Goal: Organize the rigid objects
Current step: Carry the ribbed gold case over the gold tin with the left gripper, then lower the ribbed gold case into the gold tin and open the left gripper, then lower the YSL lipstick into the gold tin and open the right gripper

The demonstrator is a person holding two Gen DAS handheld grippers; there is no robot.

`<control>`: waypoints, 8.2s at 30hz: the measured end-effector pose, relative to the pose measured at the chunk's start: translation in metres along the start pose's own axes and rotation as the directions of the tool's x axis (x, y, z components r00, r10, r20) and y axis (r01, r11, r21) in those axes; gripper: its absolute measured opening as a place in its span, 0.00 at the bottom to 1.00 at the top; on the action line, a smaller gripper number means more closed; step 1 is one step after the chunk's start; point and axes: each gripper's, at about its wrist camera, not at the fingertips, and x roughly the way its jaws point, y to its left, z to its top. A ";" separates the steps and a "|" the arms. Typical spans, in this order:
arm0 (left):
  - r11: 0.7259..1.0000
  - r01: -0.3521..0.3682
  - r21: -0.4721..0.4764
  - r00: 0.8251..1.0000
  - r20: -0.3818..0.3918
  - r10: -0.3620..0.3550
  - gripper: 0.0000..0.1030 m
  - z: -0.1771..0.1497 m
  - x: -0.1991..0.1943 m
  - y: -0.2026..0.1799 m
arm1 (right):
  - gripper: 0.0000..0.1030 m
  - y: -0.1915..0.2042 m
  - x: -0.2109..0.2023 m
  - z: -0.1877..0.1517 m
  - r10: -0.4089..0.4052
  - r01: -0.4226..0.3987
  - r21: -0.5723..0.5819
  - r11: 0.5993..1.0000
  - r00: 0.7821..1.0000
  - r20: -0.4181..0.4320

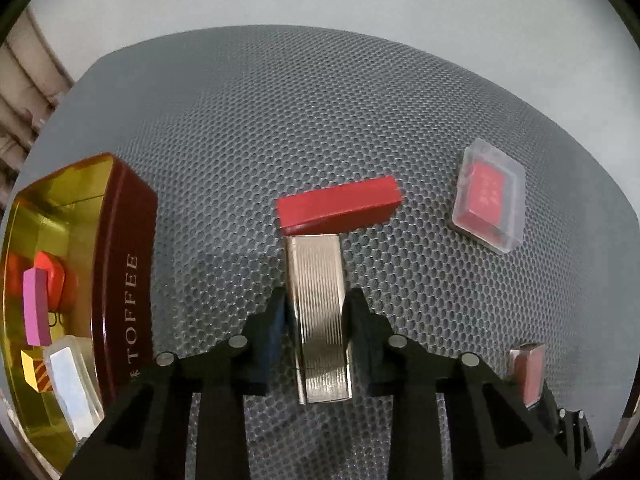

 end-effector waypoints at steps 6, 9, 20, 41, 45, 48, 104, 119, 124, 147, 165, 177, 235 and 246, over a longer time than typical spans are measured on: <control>1.000 -0.014 0.012 1.000 0.002 0.014 0.26 -0.003 0.000 -0.002 | 0.20 -0.001 -0.001 -0.001 -0.003 0.003 -0.002 1.000 1.000 0.000; 1.000 -0.013 0.020 1.000 0.002 0.013 0.26 -0.011 -0.003 -0.005 | 0.20 -0.001 -0.004 -0.002 -0.004 0.004 -0.002 1.000 1.000 0.000; 0.999 0.008 0.046 0.999 0.036 -0.010 0.26 -0.016 -0.032 -0.009 | 0.20 -0.001 -0.006 -0.001 -0.019 0.019 -0.013 1.000 1.000 -0.001; 1.000 -0.030 -0.010 0.994 0.103 0.031 0.26 -0.044 -0.098 0.013 | 0.20 0.002 0.003 0.005 -0.031 0.031 -0.022 0.999 1.000 -0.002; 0.998 -0.052 -0.041 0.992 0.111 0.056 0.26 -0.031 -0.090 0.038 | 0.20 0.003 0.004 0.005 -0.032 0.032 -0.023 0.999 0.999 -0.002; 0.996 -0.071 -0.062 0.991 0.111 0.077 0.26 -0.022 -0.097 0.064 | 0.20 0.003 0.004 0.005 -0.034 0.034 -0.024 0.999 0.999 -0.002; 0.986 -0.147 -0.080 0.986 0.062 0.152 0.28 0.010 -0.035 0.149 | 0.21 0.001 0.005 0.004 -0.057 0.057 -0.036 0.998 0.998 -0.002; 0.987 -0.140 -0.084 0.982 0.114 0.149 0.33 -0.033 -0.084 0.159 | 0.21 0.002 0.012 0.008 -0.065 0.065 -0.043 0.997 0.998 -0.003; 0.981 -0.165 -0.101 0.974 0.139 0.179 0.34 -0.057 -0.098 0.166 | 0.21 0.004 0.012 0.007 -0.069 0.069 -0.046 0.997 0.998 -0.002; 0.944 -0.232 -0.236 0.929 0.235 0.287 0.50 -0.117 -0.112 0.209 | 0.20 0.011 0.015 0.014 -0.120 0.118 -0.062 0.991 0.992 -0.025; 0.934 -0.215 -0.286 0.934 0.219 0.282 0.58 -0.118 -0.111 0.220 | 0.20 0.067 -0.003 0.050 -0.011 0.012 -0.115 0.993 1.000 0.011; 0.923 -0.210 -0.322 0.937 0.203 0.284 0.58 -0.118 -0.113 0.232 | 0.20 0.141 -0.037 0.075 0.141 -0.131 -0.195 0.972 0.989 0.040; 0.881 -0.178 -0.439 0.956 0.137 0.261 0.65 -0.123 -0.101 0.268 | 0.34 0.287 0.041 0.120 0.175 -0.213 -0.274 0.938 0.972 -0.156; 0.888 -0.189 -0.419 0.952 0.146 0.271 0.66 -0.122 -0.102 0.256 | 0.45 0.220 -0.008 0.127 0.108 -0.119 -0.174 0.977 0.991 -0.073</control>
